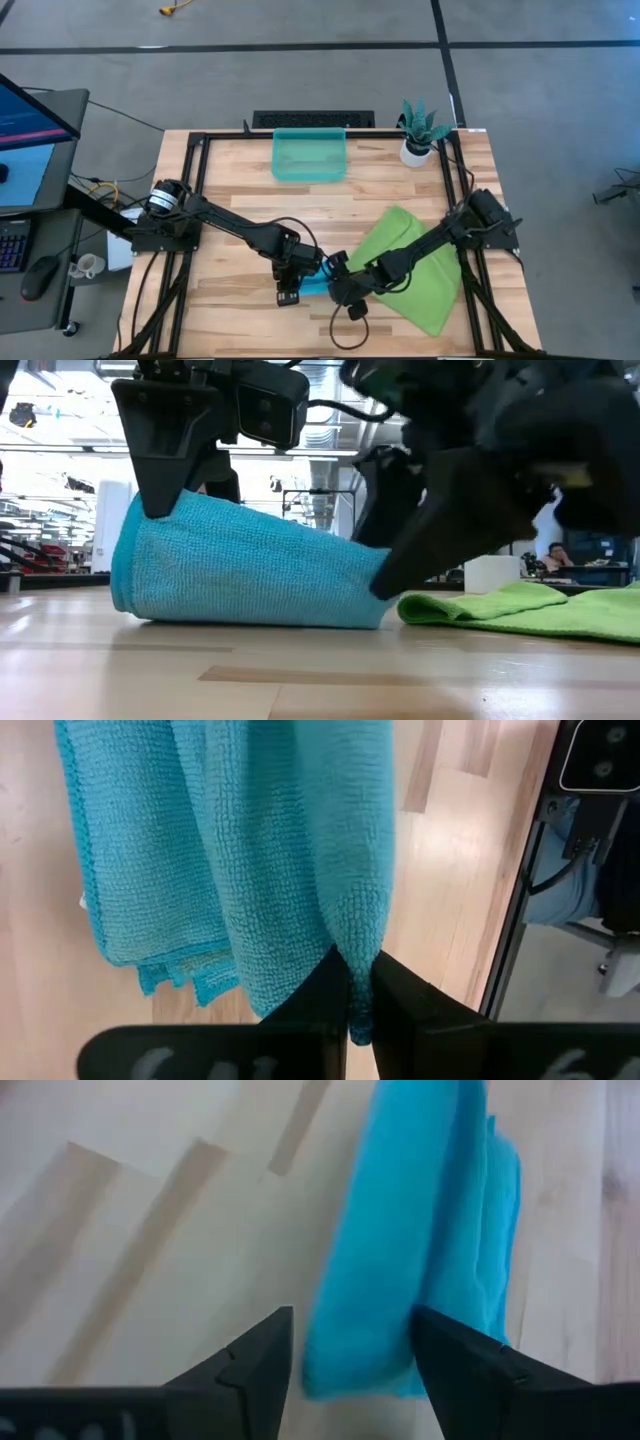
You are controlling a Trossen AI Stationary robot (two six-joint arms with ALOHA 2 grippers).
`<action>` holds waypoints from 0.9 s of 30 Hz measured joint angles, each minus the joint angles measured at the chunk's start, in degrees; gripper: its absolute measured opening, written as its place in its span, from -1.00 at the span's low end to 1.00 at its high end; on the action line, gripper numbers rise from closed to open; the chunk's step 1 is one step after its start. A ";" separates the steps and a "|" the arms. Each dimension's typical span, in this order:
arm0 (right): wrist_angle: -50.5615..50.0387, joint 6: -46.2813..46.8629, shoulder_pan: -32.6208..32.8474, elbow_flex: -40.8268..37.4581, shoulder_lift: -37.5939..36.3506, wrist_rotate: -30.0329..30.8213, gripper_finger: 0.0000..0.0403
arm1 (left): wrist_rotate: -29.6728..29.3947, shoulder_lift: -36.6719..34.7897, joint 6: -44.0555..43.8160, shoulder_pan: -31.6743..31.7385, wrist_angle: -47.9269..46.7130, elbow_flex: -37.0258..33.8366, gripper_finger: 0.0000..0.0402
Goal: Roll microfiber towels into tight, uniform cylinder then place into a basket
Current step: Roll the blue microfiber cloth
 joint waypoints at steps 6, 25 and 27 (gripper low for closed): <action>1.87 2.92 -0.12 0.56 3.53 1.52 0.05 | -0.11 0.00 0.42 -0.04 0.22 0.04 -0.94; 2.03 16.67 -2.14 0.63 3.44 -10.67 -0.82 | -2.69 0.02 0.05 -0.09 -0.61 0.04 -0.92; 2.03 18.74 -2.53 0.63 3.44 -12.77 -0.82 | -4.11 0.02 0.03 -0.19 -0.93 0.04 -0.89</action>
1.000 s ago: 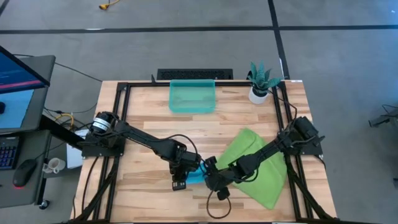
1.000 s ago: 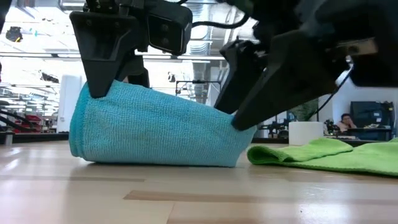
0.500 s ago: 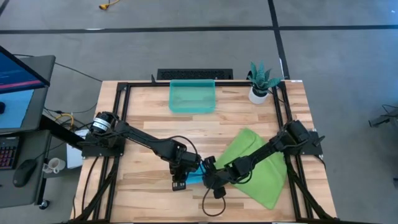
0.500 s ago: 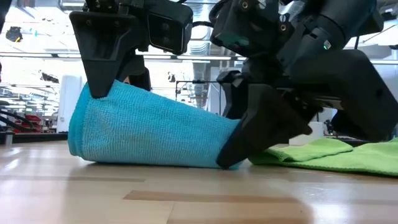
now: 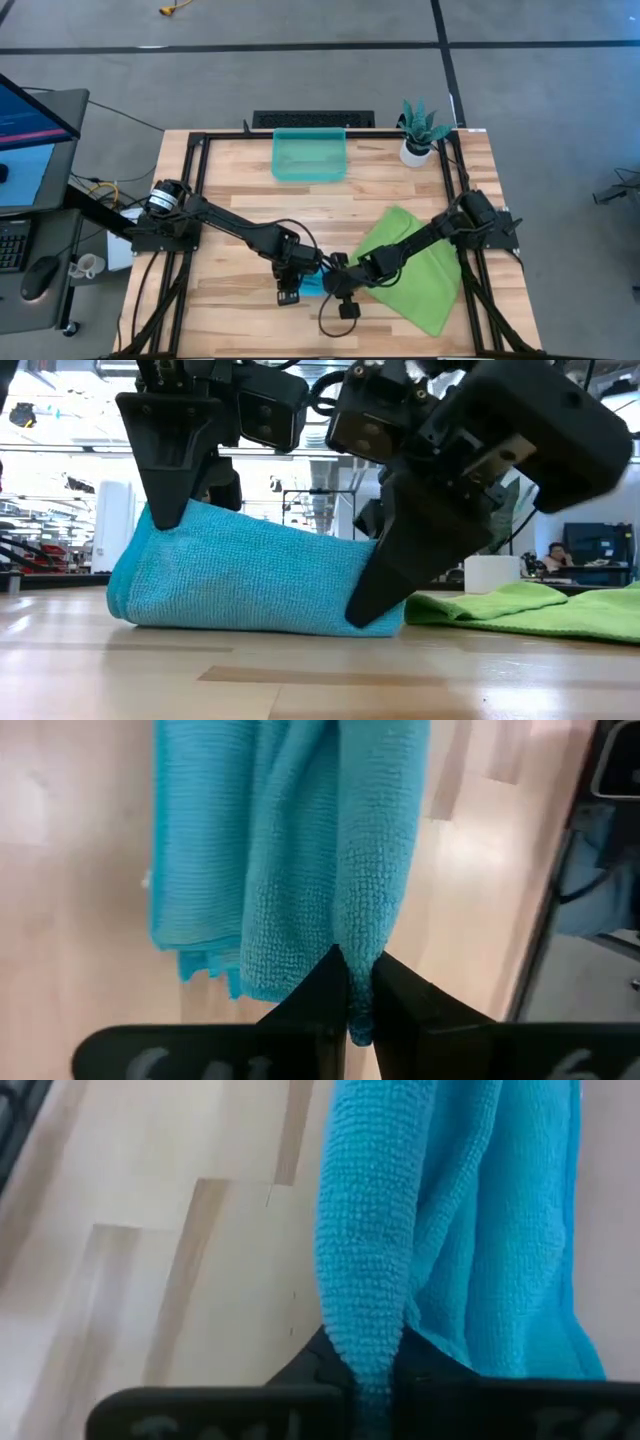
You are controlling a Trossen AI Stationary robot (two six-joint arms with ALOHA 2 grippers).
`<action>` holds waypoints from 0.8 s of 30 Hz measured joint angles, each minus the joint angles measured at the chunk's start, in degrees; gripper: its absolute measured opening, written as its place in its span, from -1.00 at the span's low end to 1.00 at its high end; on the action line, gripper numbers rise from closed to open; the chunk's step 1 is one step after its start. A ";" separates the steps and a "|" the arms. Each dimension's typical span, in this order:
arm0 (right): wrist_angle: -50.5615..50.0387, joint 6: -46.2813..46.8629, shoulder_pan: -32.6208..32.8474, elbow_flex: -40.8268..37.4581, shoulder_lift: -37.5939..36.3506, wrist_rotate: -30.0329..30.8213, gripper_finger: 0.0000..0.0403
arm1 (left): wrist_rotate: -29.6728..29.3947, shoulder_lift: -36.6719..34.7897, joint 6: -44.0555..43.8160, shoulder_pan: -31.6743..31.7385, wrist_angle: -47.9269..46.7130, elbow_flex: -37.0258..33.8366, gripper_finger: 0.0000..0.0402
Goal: Roll microfiber towels into tight, uniform cylinder then place into a basket
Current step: Roll the blue microfiber cloth
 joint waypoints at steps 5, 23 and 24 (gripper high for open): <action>-0.02 3.79 -0.36 0.00 -0.02 -1.17 -0.90 | -3.10 0.00 -0.50 -0.03 -2.37 0.00 -0.70; -0.26 14.35 -2.28 -0.08 0.07 -3.64 -0.90 | -11.20 -3.64 0.04 -2.02 -12.29 0.48 -0.31; -0.26 14.39 -2.47 -0.09 0.09 -4.11 -0.89 | -12.25 -4.71 0.00 -2.59 -12.83 0.48 -0.31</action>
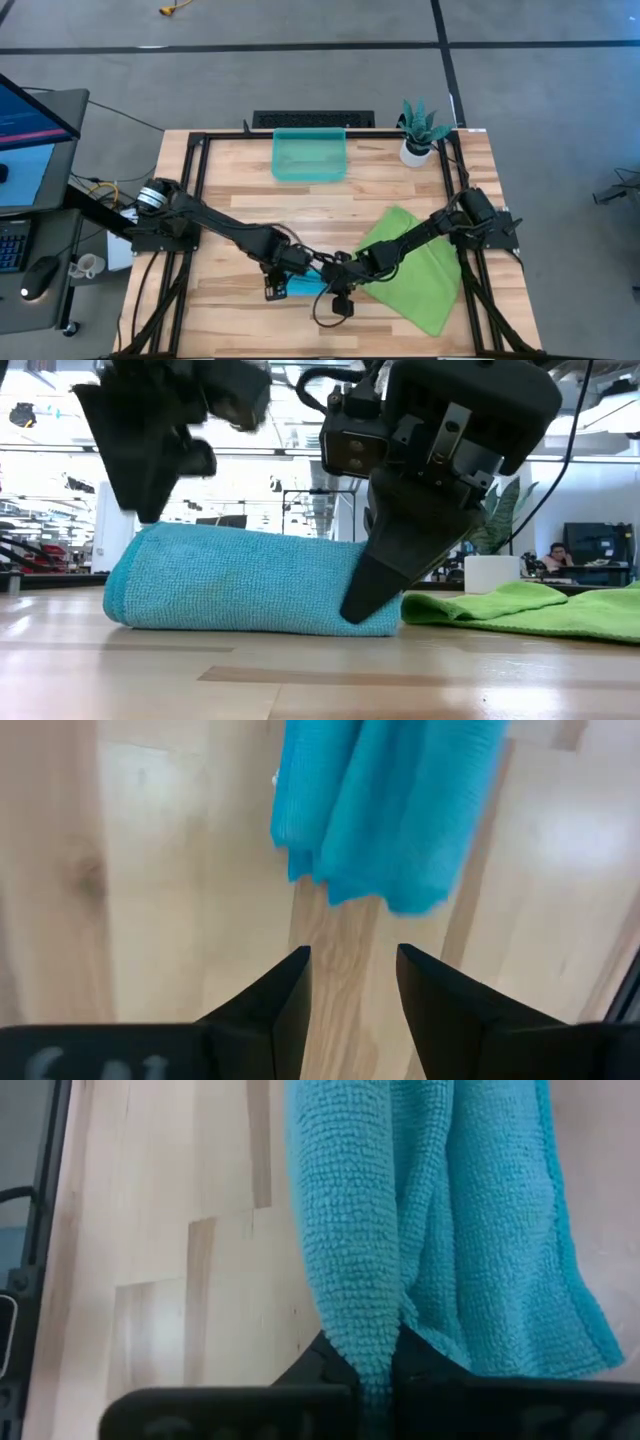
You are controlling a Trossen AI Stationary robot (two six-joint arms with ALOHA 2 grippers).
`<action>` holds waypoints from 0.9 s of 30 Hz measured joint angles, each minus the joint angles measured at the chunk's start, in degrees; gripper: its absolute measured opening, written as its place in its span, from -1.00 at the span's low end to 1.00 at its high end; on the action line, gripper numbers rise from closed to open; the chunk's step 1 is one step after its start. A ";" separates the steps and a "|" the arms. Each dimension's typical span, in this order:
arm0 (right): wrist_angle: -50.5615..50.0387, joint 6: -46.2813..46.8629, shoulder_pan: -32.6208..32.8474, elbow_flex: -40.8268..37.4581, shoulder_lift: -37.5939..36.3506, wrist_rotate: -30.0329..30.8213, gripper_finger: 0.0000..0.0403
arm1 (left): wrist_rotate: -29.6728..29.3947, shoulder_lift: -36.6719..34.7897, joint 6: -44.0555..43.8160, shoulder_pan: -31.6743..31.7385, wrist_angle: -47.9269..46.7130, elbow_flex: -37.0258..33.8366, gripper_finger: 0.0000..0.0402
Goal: Roll microfiber towels into tight, uniform cylinder then place into a basket
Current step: Roll the blue microfiber cloth
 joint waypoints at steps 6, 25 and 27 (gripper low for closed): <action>0.07 0.43 -0.03 -0.02 0.00 -0.44 -0.89 | -10.06 -7.69 -3.49 -4.86 -0.22 0.02 -0.31; 0.52 1.45 -1.13 -0.07 0.04 -1.92 -0.87 | -25.64 -10.27 13.80 -15.02 61.60 -25.47 -0.31; 0.55 1.45 -1.15 -0.07 0.07 -1.93 -0.85 | -25.26 -10.29 13.79 -14.12 67.42 -28.81 -0.31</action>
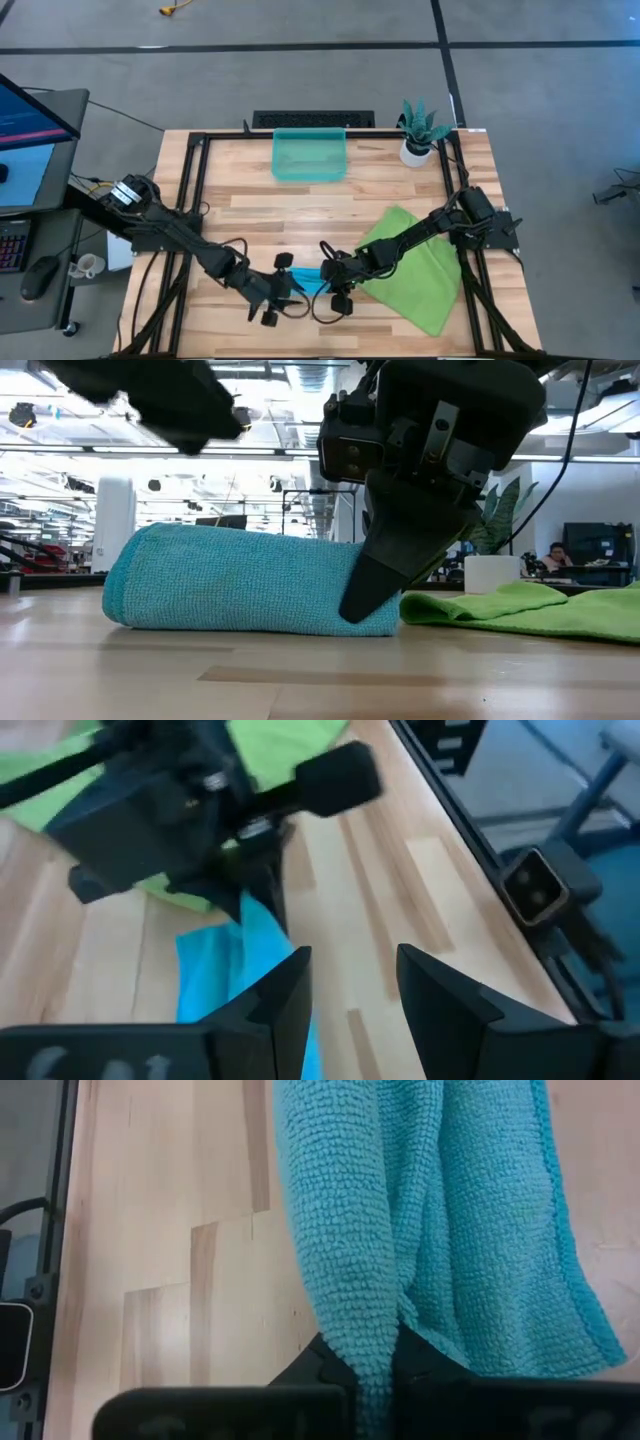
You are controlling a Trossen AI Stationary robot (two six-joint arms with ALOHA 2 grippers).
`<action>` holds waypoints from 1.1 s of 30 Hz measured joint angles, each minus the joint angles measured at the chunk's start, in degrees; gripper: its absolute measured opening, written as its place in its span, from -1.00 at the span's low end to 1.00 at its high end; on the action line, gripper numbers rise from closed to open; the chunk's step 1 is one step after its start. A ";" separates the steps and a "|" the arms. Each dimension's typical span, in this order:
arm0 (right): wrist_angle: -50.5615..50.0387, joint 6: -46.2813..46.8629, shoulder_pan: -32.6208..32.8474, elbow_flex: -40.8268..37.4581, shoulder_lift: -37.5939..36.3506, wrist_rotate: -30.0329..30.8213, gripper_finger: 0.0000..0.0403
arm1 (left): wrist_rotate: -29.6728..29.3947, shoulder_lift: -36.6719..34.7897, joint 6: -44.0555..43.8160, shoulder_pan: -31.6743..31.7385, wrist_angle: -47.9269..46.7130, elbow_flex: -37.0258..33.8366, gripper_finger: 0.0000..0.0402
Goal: Roll microfiber towels into tight, uniform cylinder then place into a basket
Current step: Roll the blue microfiber cloth
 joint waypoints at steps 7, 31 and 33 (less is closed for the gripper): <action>0.02 -0.04 -0.33 -0.02 0.00 -0.29 -0.90 | 7.60 0.00 -4.26 2.79 6.22 -6.19 -0.31; 0.35 -0.01 -1.18 -0.04 0.04 -2.41 -0.90 | 6.79 5.49 -7.29 5.63 5.52 -6.32 -0.31; 0.41 1.23 -1.18 -0.04 0.04 -2.37 -0.90 | 6.26 5.49 -10.26 5.59 4.80 -6.25 -0.31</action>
